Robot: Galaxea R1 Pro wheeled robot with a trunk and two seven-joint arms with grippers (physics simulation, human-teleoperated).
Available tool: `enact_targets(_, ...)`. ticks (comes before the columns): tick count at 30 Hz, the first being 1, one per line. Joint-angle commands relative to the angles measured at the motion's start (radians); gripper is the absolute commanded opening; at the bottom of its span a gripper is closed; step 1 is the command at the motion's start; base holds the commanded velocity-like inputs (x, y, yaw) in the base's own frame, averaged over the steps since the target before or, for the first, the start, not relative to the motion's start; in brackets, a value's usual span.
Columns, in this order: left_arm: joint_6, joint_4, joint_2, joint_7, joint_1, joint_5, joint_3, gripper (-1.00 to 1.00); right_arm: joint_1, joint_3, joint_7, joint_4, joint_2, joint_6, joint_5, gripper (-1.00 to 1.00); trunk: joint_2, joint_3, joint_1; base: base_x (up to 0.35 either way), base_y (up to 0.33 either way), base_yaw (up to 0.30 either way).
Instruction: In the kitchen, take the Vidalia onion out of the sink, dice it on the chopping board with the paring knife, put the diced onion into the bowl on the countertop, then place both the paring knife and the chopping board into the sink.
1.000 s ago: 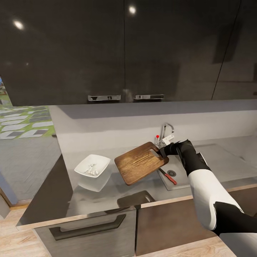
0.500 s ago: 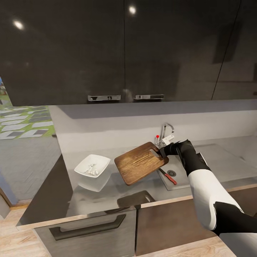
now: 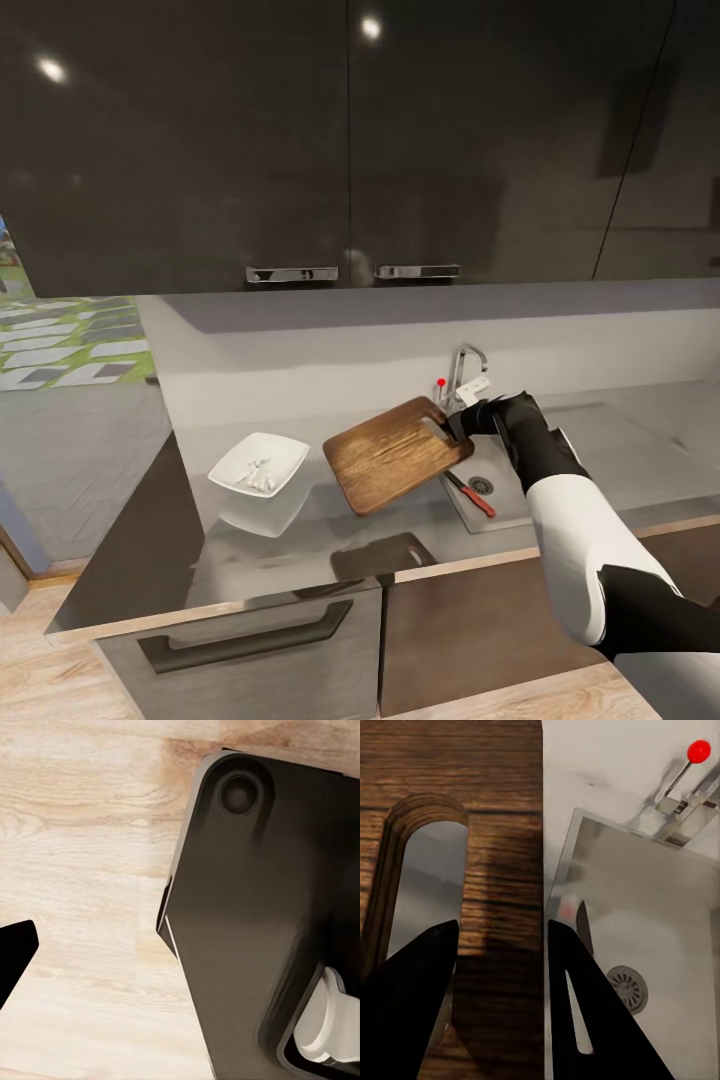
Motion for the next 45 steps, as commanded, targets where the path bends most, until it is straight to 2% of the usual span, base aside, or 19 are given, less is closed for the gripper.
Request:
enact_targets(1, -0.005, 0.003, -0.001, 0.001, -0.001, 0.006, -0.009, 1.0, -0.001, -0.006, 0.008, 0.003, 0.002, 0.001, 0.009, -1.0, -0.002, -0.001, 0.001, 0.0, 0.0, 0.0)
enact_targets(9, -0.005, 0.003, -0.004, 0.001, -0.001, 0.006, -0.008, 1.0, -0.001, -0.015, -0.006, 0.012, 0.001, 0.007, 0.009, -1.0, -0.002, -0.001, 0.001, 0.0, 0.0, 0.0)
enact_targets(13, -0.005, 0.003, -0.004, 0.001, -0.001, 0.006, -0.008, 1.0, -0.001, -0.091, -0.09, 0.027, 0.005, 0.012, 0.009, -1.0, -0.002, -0.001, 0.001, 0.0, 0.0, 0.0)
enact_targets(18, -0.005, 0.003, -0.004, 0.001, -0.001, 0.006, -0.008, 1.0, -0.001, -0.334, -0.307, 0.063, 0.032, 0.02, 0.006, -1.0, -0.002, -0.001, 0.001, 0.0, 0.0, 0.0)
enact_targets(19, -0.005, 0.003, -0.005, 0.0, -0.001, 0.006, -0.008, 1.0, -0.001, -0.395, -0.357, 0.065, 0.04, 0.02, 0.006, -1.0, -0.002, -0.001, 0.001, 0.0, 0.0, 0.0)
enact_targets(21, -0.005, 0.002, -0.005, 0.0, -0.001, 0.007, -0.008, 1.0, -0.001, -0.45, -0.413, 0.067, 0.051, 0.017, 0.006, -1.0, -0.002, -0.001, 0.001, 0.0, 0.0, 0.0)
enact_targets(24, -0.005, 0.0, -0.007, 0.0, -0.001, 0.008, -0.008, 1.0, -0.001, -0.495, -0.499, 0.067, 0.064, 0.013, -0.002, -1.0, -0.002, -0.001, 0.001, 0.0, 0.0, 0.0)
enact_targets(26, -0.006, 0.0, -0.012, 0.0, -0.001, 0.008, -0.008, 1.0, -0.001, -0.512, -0.584, 0.067, 0.084, 0.011, -0.061, -1.0, -0.002, -0.001, 0.001, 0.0, 0.0, 0.0)
enact_targets(27, -0.006, 0.0, -0.014, 0.0, -0.001, 0.008, -0.008, 1.0, -0.001, -0.517, -0.638, 0.067, 0.096, 0.008, -0.125, -1.0, -0.002, -0.001, 0.001, 0.0, 0.0, 0.0)
enact_targets(29, -0.007, 0.0, -0.014, 0.0, -0.001, 0.008, -0.008, 1.0, -0.001, -0.519, -0.724, 0.068, 0.105, -0.01, -0.225, -1.0, -0.002, -0.001, 0.001, 0.0, 0.0, 0.0)
enact_targets(30, -0.007, 0.0, -0.014, 0.0, -0.001, 0.008, -0.008, 1.0, -0.001, -0.52, -0.747, 0.068, 0.107, -0.017, -0.249, -1.0, -0.002, -0.001, 0.001, 0.0, 0.0, 0.0)
enact_targets(32, -0.007, 0.0, -0.015, 0.0, -0.001, 0.008, -0.008, 1.0, -0.001, -0.52, -0.868, 0.074, 0.113, -0.069, -0.349, -1.0, -0.002, -0.001, 0.001, 0.0, 0.0, 0.0)
enact_targets(33, -0.007, 0.0, -0.015, 0.0, -0.001, 0.008, -0.008, 1.0, -0.001, -0.52, -0.912, 0.079, 0.116, -0.096, -0.375, -1.0, -0.002, -0.001, 0.001, 0.0, 0.0, 0.0)
enact_targets(35, -0.007, 0.0, -0.015, 0.0, -0.001, 0.008, -0.008, 1.0, -0.001, -0.52, -0.985, 0.089, 0.129, -0.146, -0.409, -1.0, -0.002, -0.001, 0.001, 0.0, 0.0, 0.0)
enact_targets(37, -0.007, 0.0, -0.015, 0.0, -0.001, 0.008, -0.008, 1.0, -0.002, -0.52, -1.037, 0.094, 0.145, -0.18, -0.425, -1.0, -0.002, -0.001, 0.001, 0.0, 0.0, 0.0)
enact_targets(45, -0.007, 0.0, -0.015, 0.0, -0.001, 0.007, -0.008, 1.0, -0.001, -0.52, -1.16, 0.1, 0.145, -0.216, -0.436, -1.0, -0.002, -0.001, 0.001, 0.0, 0.0, 0.0)
